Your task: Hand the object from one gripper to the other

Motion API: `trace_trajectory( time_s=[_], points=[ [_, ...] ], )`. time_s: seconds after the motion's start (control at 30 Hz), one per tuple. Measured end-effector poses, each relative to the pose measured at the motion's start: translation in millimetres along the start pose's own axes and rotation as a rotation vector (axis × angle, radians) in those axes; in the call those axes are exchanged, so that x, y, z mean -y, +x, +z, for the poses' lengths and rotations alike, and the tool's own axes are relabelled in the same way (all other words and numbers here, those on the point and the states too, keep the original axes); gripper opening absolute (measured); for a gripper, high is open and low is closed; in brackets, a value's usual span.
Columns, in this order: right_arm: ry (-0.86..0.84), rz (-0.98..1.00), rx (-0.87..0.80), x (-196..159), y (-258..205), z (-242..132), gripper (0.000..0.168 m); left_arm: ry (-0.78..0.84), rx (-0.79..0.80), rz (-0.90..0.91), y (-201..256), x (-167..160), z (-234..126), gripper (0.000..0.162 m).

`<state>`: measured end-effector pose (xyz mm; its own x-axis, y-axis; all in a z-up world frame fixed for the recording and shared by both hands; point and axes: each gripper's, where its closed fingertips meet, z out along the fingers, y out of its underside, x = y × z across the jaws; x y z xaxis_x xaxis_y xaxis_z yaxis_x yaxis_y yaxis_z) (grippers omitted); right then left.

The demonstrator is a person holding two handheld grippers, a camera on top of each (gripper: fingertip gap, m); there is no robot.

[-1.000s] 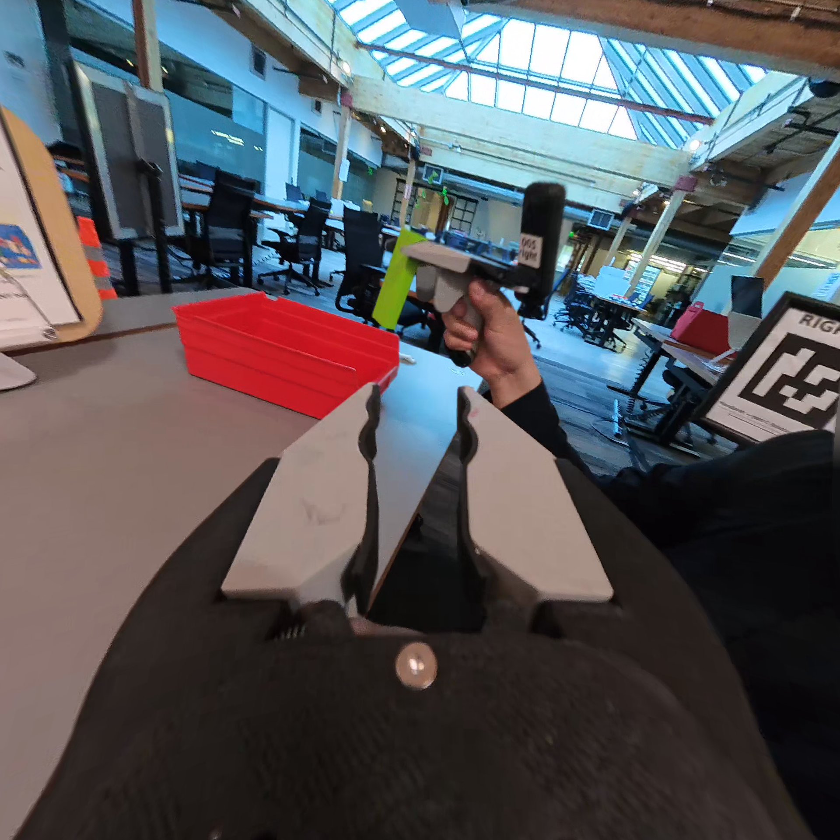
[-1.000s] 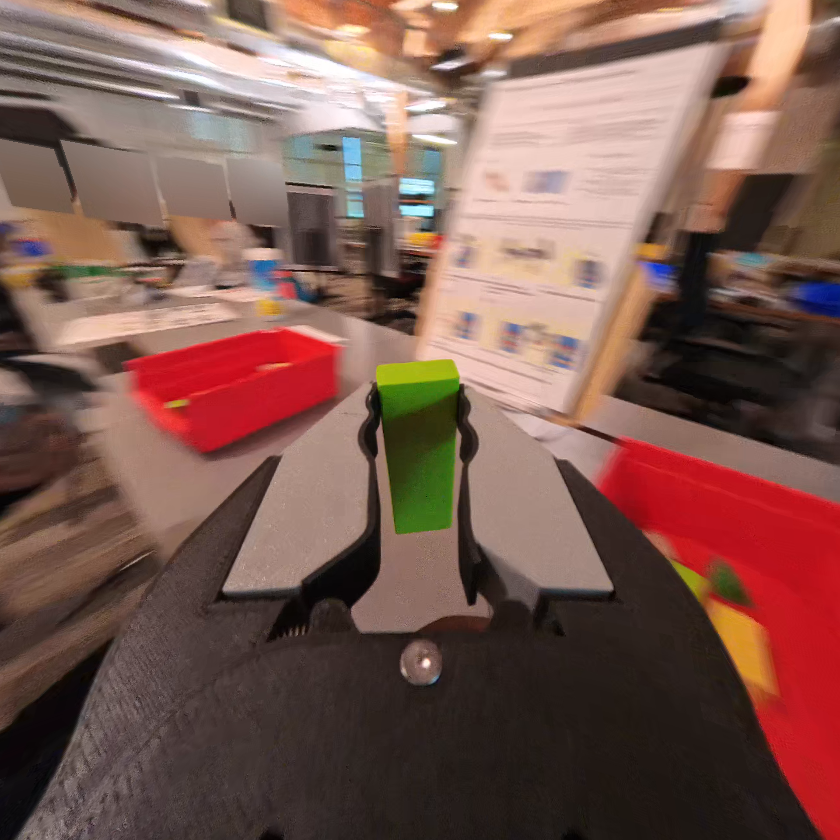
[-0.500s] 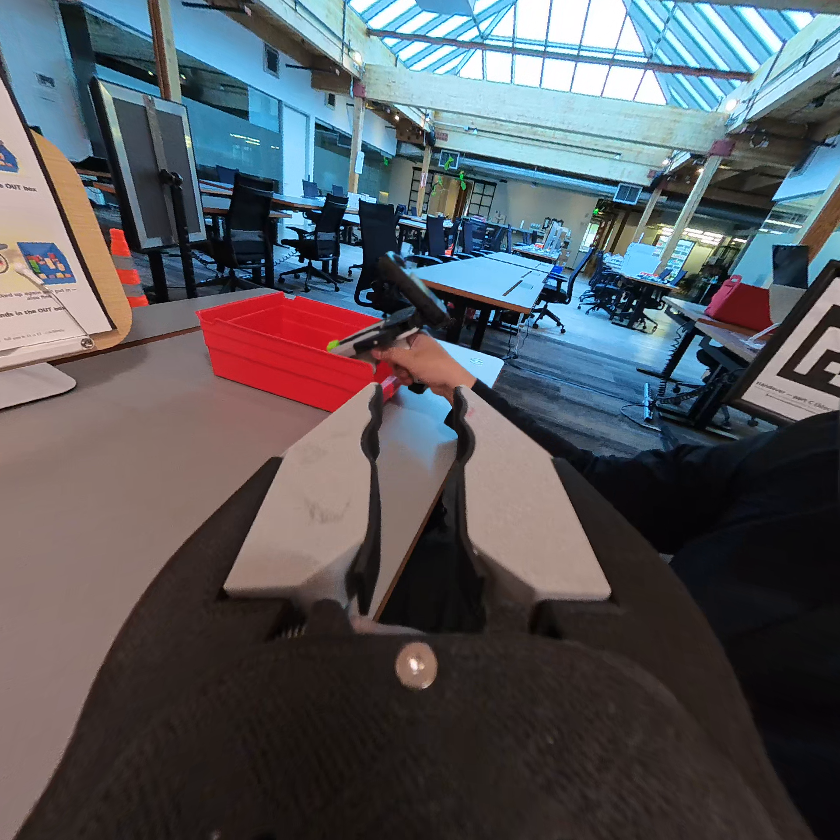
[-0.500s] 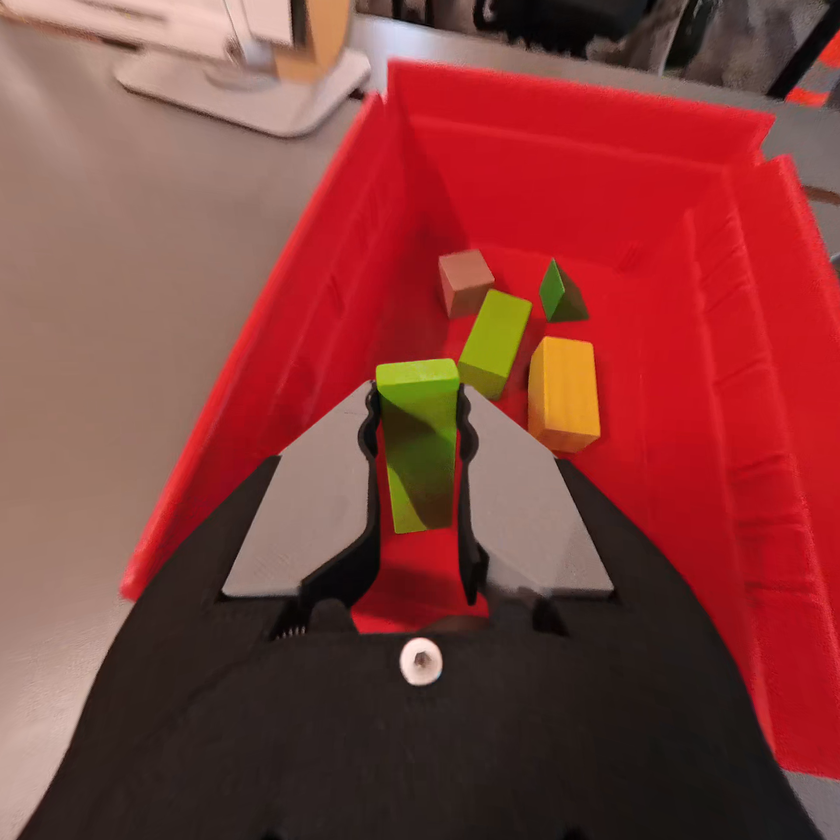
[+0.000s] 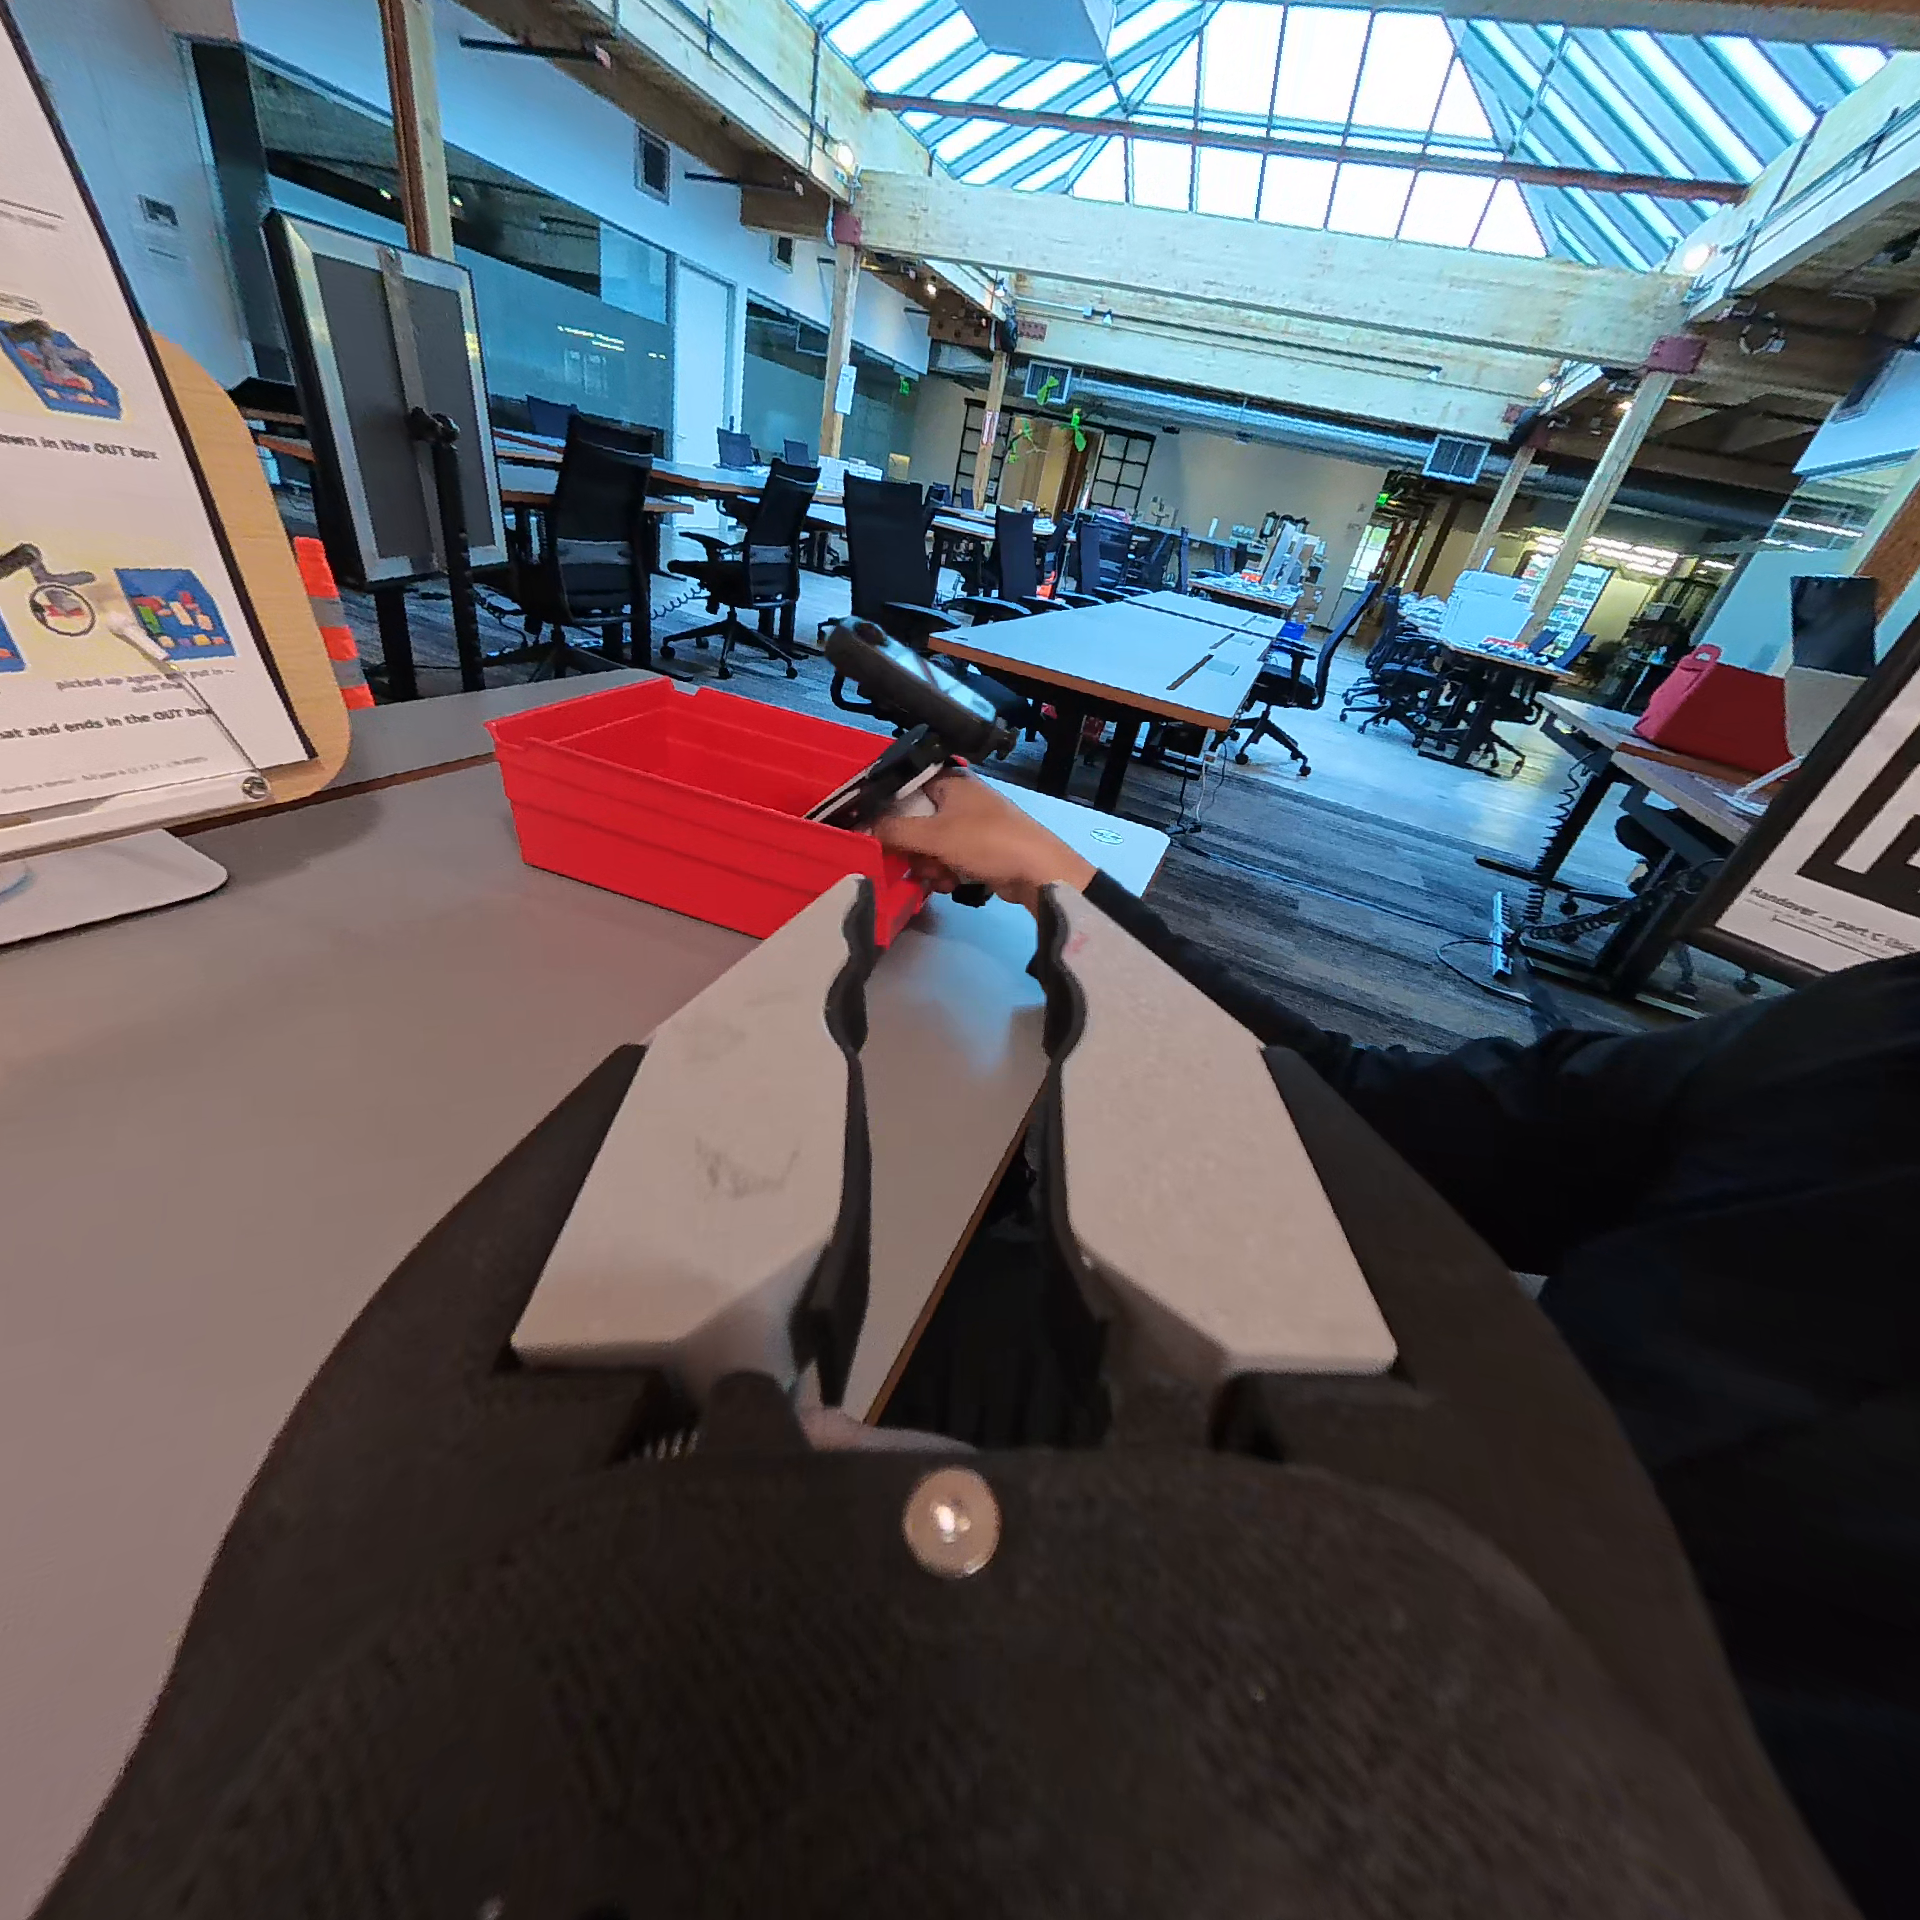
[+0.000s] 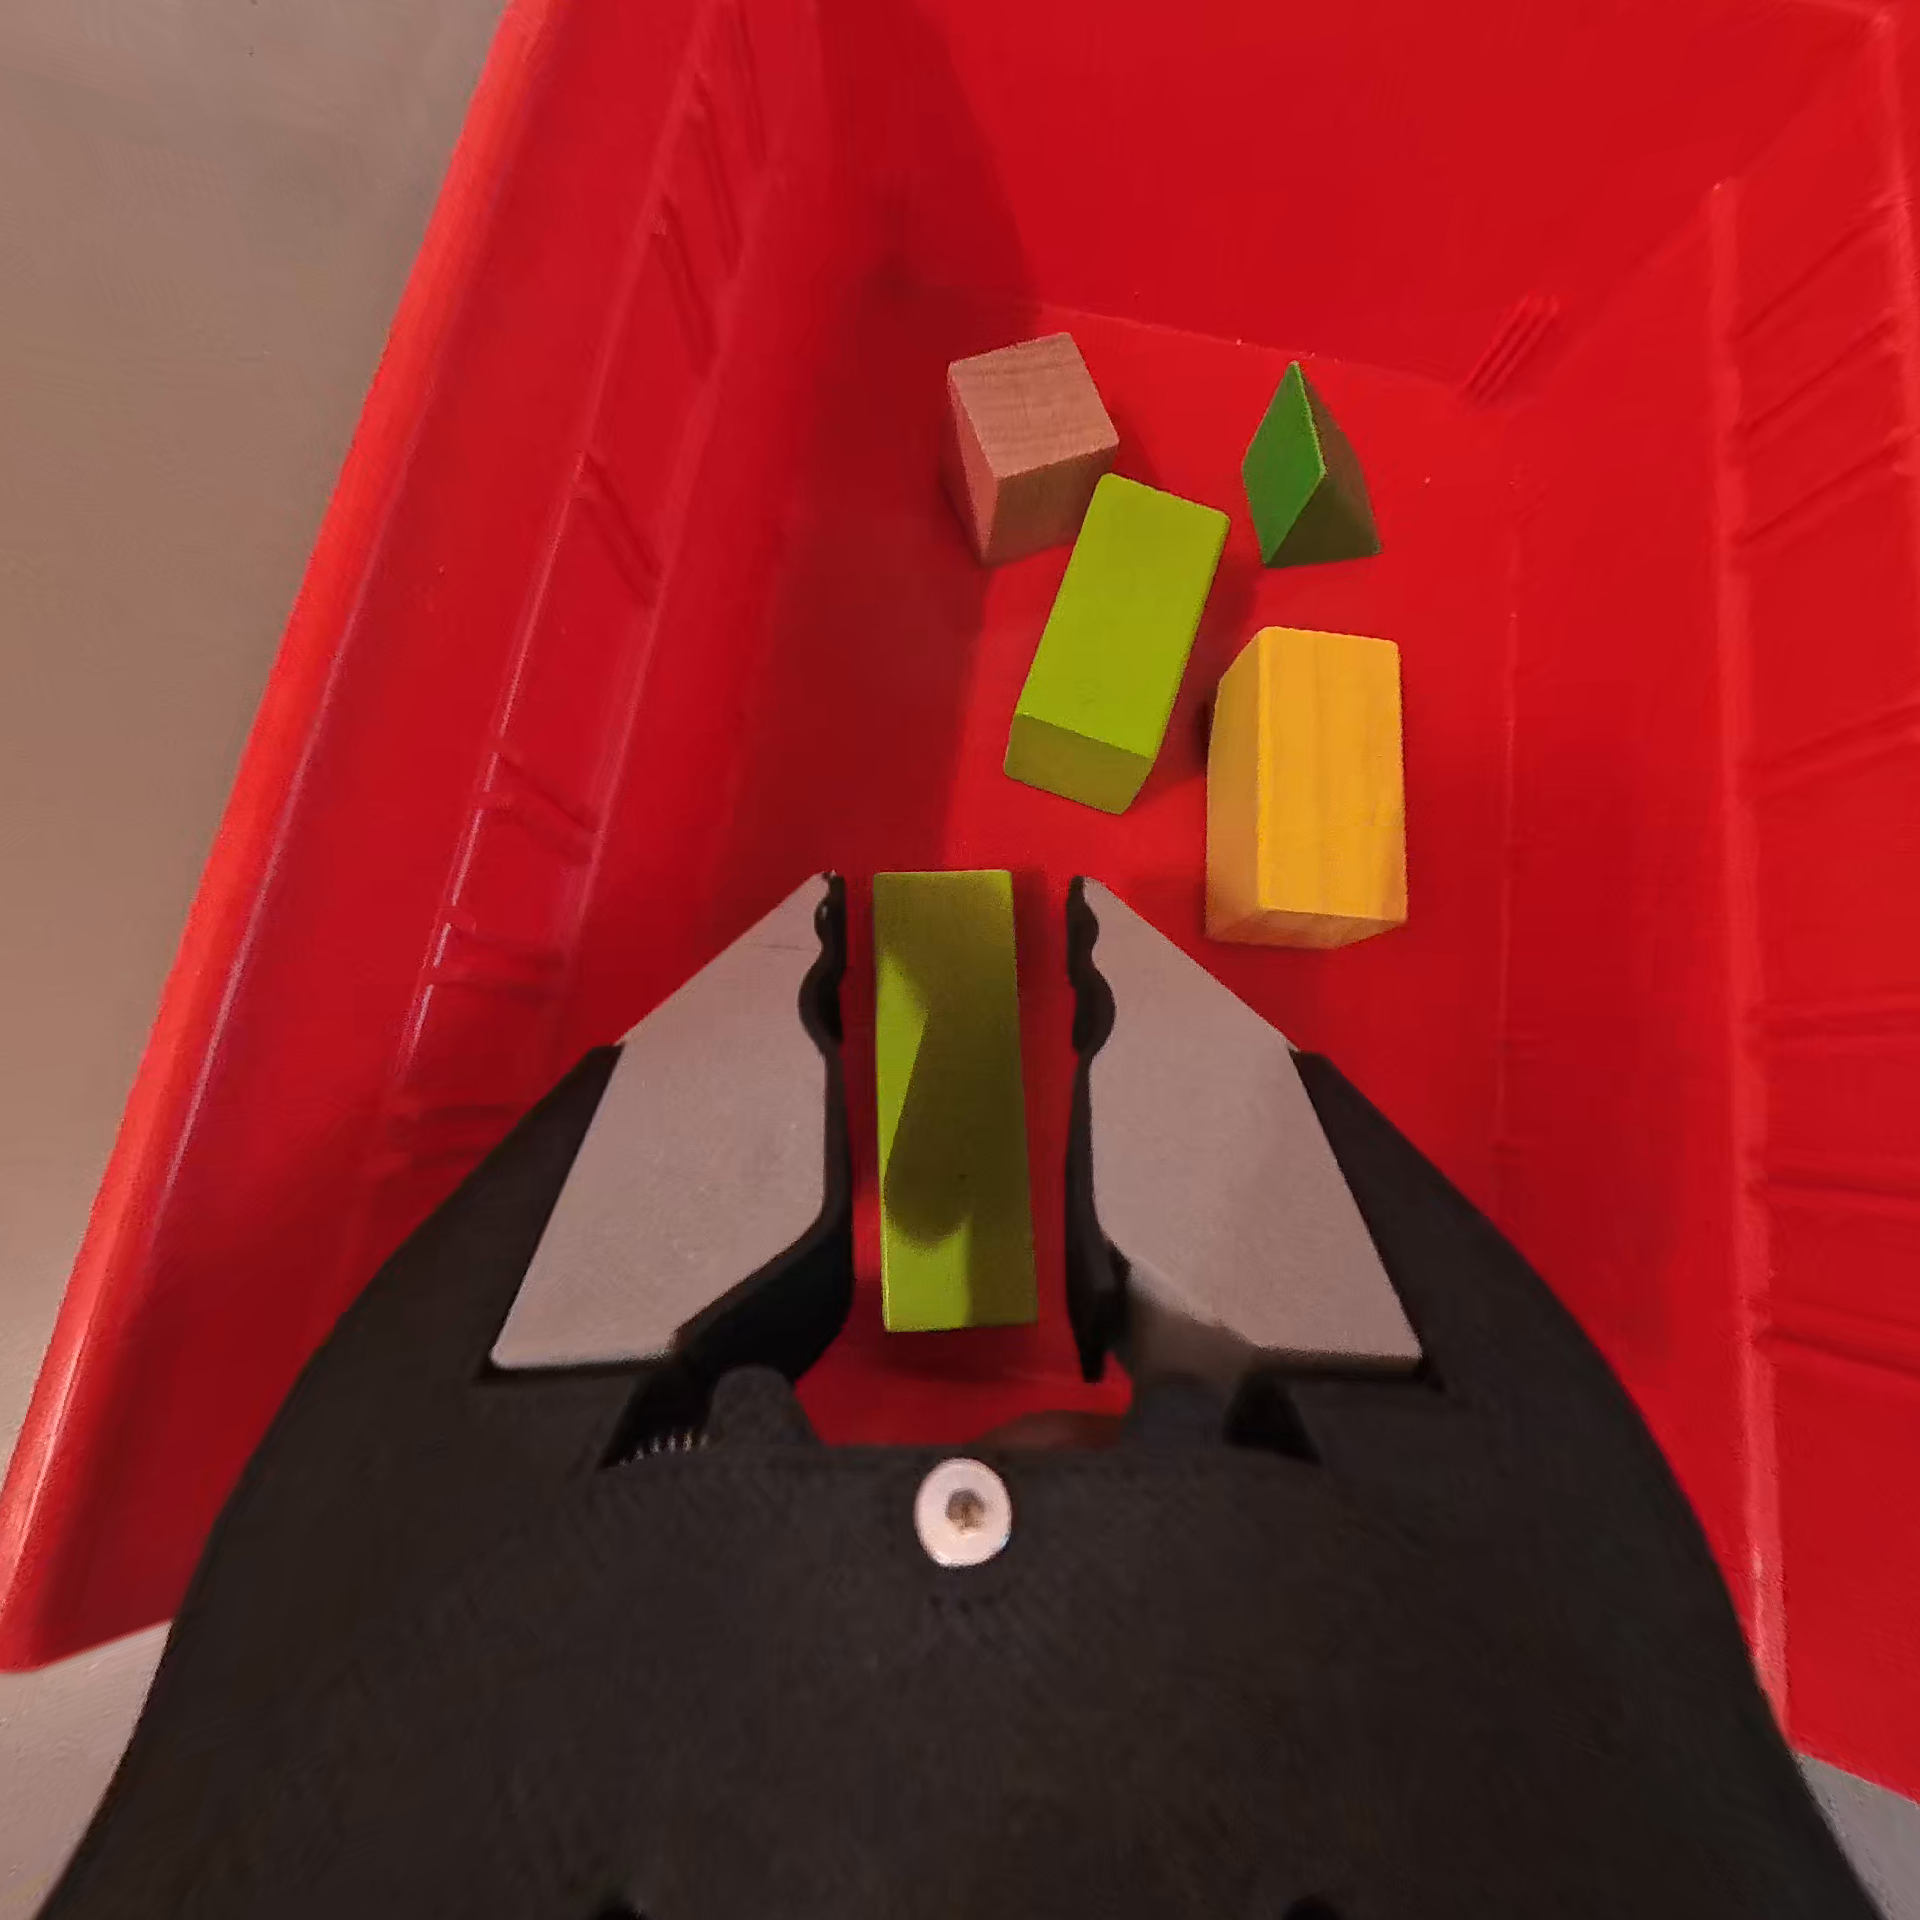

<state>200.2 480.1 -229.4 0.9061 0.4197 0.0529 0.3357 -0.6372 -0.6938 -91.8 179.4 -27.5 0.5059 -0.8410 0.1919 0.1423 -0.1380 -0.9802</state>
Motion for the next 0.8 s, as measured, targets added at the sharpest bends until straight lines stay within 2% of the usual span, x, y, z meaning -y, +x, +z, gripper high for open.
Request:
trace_trajectory(
  time_s=[0.13, 0.23, 0.4, 0.5, 0.63, 0.73, 0.8],
  points=[
    [0.062, 0.018, 0.003, 8.1, 7.1, -15.3, 0.041, -0.003, 0.041, 0.012, -9.3, 2.8, -8.1, 0.031],
    [0.169, 0.041, 0.023, 25.6, 8.2, -46.0, 0.042, -0.005, 0.151, 0.044, -29.0, 10.4, -31.1, 0.036],
    [0.387, 0.059, 0.059, 56.2, 4.6, -109.9, 0.039, 0.035, 0.533, 0.09, -90.5, 29.2, -115.1, 0.037],
    [0.467, 0.053, 0.092, 65.1, -3.4, -137.0, 0.038, 0.005, 0.687, 0.068, -115.7, 25.1, -160.1, 0.041],
    [0.514, 0.024, 0.11, 68.8, -12.9, -157.0, 0.038, -0.114, 0.885, 0.037, -167.3, 9.2, -208.9, 0.04],
    [0.543, 0.018, 0.135, 71.7, -19.1, -165.6, 0.037, -0.35, 0.881, -0.1, -214.7, -21.5, -225.0, 0.041],
    [0.553, 0.019, 0.155, 72.9, -23.3, -168.3, 0.037, -0.581, 0.851, -0.199, -237.1, -50.0, -234.2, 0.041]
  ],
)
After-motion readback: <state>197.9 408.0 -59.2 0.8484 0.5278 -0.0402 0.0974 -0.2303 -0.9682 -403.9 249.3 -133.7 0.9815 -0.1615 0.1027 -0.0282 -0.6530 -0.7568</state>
